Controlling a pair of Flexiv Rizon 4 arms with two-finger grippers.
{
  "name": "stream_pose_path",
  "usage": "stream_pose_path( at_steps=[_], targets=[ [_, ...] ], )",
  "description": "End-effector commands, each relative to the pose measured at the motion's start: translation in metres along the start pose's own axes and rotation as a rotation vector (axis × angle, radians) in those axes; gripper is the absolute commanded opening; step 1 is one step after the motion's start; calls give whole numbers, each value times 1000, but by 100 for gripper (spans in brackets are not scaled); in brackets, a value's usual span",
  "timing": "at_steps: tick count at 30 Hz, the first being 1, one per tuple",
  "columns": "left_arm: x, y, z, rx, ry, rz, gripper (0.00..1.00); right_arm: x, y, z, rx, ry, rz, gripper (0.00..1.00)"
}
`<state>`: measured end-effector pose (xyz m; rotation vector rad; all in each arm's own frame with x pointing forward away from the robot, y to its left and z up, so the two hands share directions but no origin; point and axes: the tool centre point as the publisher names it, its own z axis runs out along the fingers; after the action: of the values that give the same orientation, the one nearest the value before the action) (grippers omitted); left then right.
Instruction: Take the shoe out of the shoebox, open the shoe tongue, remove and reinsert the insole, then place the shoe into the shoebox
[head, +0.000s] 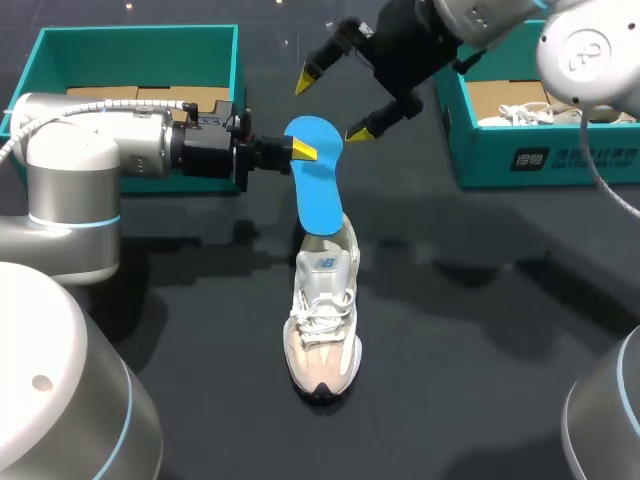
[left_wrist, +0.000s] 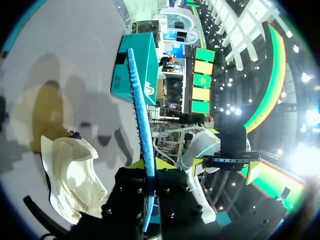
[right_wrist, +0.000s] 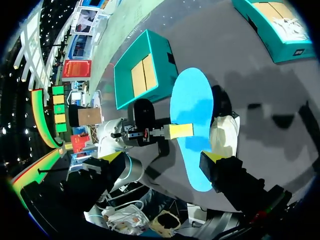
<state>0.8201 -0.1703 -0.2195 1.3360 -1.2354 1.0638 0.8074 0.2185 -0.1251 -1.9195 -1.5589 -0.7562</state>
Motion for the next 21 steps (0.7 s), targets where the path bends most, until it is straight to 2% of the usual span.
stream_pose_path(
  at_steps=[1, 14, 21],
  targets=[
    [0, 0, 0, 0, -1, 0, 0, -17, -6, -8, -16, 417, 0, 100],
    [0, 0, 0, 0, -1, 0, 0, -58, -9, -15, -24, 507, 18, 100],
    [0, 0, 0, 0, -1, 0, 0, -84, -8, -15, 4, 580, -48, 100]
  ],
)
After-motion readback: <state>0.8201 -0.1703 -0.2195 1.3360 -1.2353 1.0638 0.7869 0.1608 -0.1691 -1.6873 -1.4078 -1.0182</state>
